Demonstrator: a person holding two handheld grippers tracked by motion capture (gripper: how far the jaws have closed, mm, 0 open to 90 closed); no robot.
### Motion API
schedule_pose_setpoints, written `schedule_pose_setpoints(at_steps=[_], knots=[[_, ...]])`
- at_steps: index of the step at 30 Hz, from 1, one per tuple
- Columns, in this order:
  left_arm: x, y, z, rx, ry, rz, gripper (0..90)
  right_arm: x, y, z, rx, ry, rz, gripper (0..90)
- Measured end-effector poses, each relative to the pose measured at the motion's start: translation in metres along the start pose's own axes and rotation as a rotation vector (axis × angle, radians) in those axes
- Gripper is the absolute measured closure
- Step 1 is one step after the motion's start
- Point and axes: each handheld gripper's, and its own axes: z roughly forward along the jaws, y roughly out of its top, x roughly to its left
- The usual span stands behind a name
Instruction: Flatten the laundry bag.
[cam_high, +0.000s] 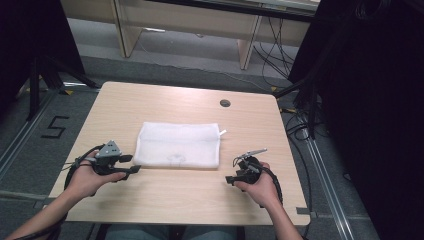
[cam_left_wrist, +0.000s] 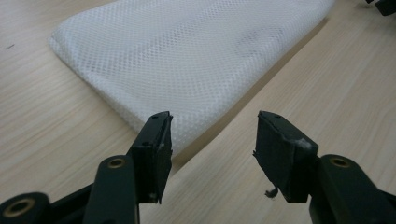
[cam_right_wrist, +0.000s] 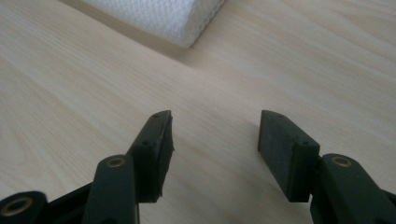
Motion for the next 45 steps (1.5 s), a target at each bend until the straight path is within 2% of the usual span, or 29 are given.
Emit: schedule_pose_setpoints(at_steps=[1,4,5,7,9,12,13,14,16,18,19,21,22,23,24,25,26,28,30,31,32,33,34,35,36,37,39,41,45], knots=[[-0.002,0.001,0.001,0.001,0.004,-0.007,45.8,-0.002,0.0,0.0,-0.01,0.008,-0.019,45.8],[-0.006,0.003,0.005,-0.004,-0.024,-0.012,47.0,-0.002,0.0,-0.002,-0.011,0.009,0.002,45.6],[-0.01,0.005,0.008,-0.001,-0.029,-0.01,47.6,-0.005,0.0,-0.002,-0.031,0.005,0.0,45.6],[-0.013,0.008,0.01,0.007,-0.048,0.007,48.5,-0.004,0.001,-0.004,-0.023,0.001,0.025,45.6],[-0.016,0.01,0.012,0.004,-0.058,0.014,49.9,-0.005,0.002,-0.005,-0.037,0.001,0.022,45.6],[-0.019,0.012,0.014,0.012,-0.063,0.025,52.9,-0.006,0.005,-0.007,-0.048,-0.005,0.022,45.7],[-0.019,0.014,0.014,0.021,-0.064,0.034,53.7,-0.007,0.007,-0.007,-0.065,-0.015,0.004,45.8],[-0.019,0.015,0.014,0.025,-0.06,0.036,54.5,-0.005,0.009,-0.006,-0.105,-0.02,0.015,46.6],[-0.02,0.017,0.015,0.012,-0.052,0.033,55.0,-0.002,0.015,-0.009,-0.092,-0.023,0.017,49.4],[-0.014,0.023,0.013,0.012,-0.022,0.03,54.9,0.001,0.02,-0.011,-0.097,-0.017,0.03,52.4],[-0.009,0.027,0.012,0.001,-0.001,0.017,54.4,0.003,0.023,-0.009,-0.119,-0.017,0.028,53.6],[-0.002,0.032,0.012,-0.023,0.036,-0.022,52.7,0.005,0.029,-0.011,-0.112,-0.02,0.035,57.4],[-0.002,0.032,0.012,-0.023,0.036,-0.022,51.3,0.005,0.032,-0.012,-0.104,-0.027,0.024,58.3],[0.008,0.037,0.012,-0.038,0.077,-0.042,50.2,0.006,0.037,-0.012,-0.107,-0.024,0.037,58.6],[0.012,0.04,0.013,-0.044,0.092,-0.067,49.5,0.007,0.04,-0.012,-0.109,-0.032,0.045,59.7],[0.012,0.04,0.013,-0.044,0.092,-0.067,48.4,0.007,0.04,-0.012,-0.109,-0.032,0.045,59.7],[0.018,0.042,0.014,-0.039,0.104,-0.08,48.4,0.005,0.043,-0.011,-0.107,-0.033,0.027,61.2],[0.029,0.046,0.021,-0.019,0.117,-0.106,47.1,0.004,0.056,-0.007,-0.121,-0.031,0.056,61.3],[0.033,0.047,0.024,-0.002,0.118,-0.111,47.2,0.003,0.061,-0.004,-0.129,-0.038,0.057,61.3],[0.036,0.048,0.029,0.003,0.132,-0.123,47.2,0.001,0.065,-0.002,-0.13,-0.036,0.037,61.2],[0.041,0.05,0.035,0.028,0.136,-0.138,46.9,0.001,0.076,0.006,-0.141,-0.033,0.044,60.8],[0.041,0.05,0.035,0.028,0.136,-0.138,46.7,0.002,0.08,0.007,-0.123,-0.027,0.066,60.4],[0.047,0.052,0.039,0.058,0.145,-0.127,46.4,0.001,0.085,0.013,-0.124,-0.032,0.056,59.6],[0.047,0.052,0.039,0.058,0.145,-0.127,46.2,0.004,0.088,0.014,-0.1,-0.024,0.104,59.2],[0.052,0.054,0.044,0.067,0.164,-0.131,45.7,0.0,0.092,0.018,-0.088,-0.027,0.072,58.6],[0.052,0.054,0.044,0.067,0.164,-0.131,45.0,0.0,0.092,0.018,-0.088,-0.027,0.072,58.6],[0.057,0.056,0.048,0.089,0.157,-0.135,43.3,-0.001,0.1,0.027,-0.088,-0.041,0.094,56.0],[0.06,0.057,0.055,0.125,0.16,-0.11,41.3,-0.002,0.104,0.033,-0.089,-0.04,0.094,54.1],[0.062,0.058,0.063,0.138,0.156,-0.125,40.7,0.0,0.112,0.041,-0.042,-0.037,0.143,51.4]])
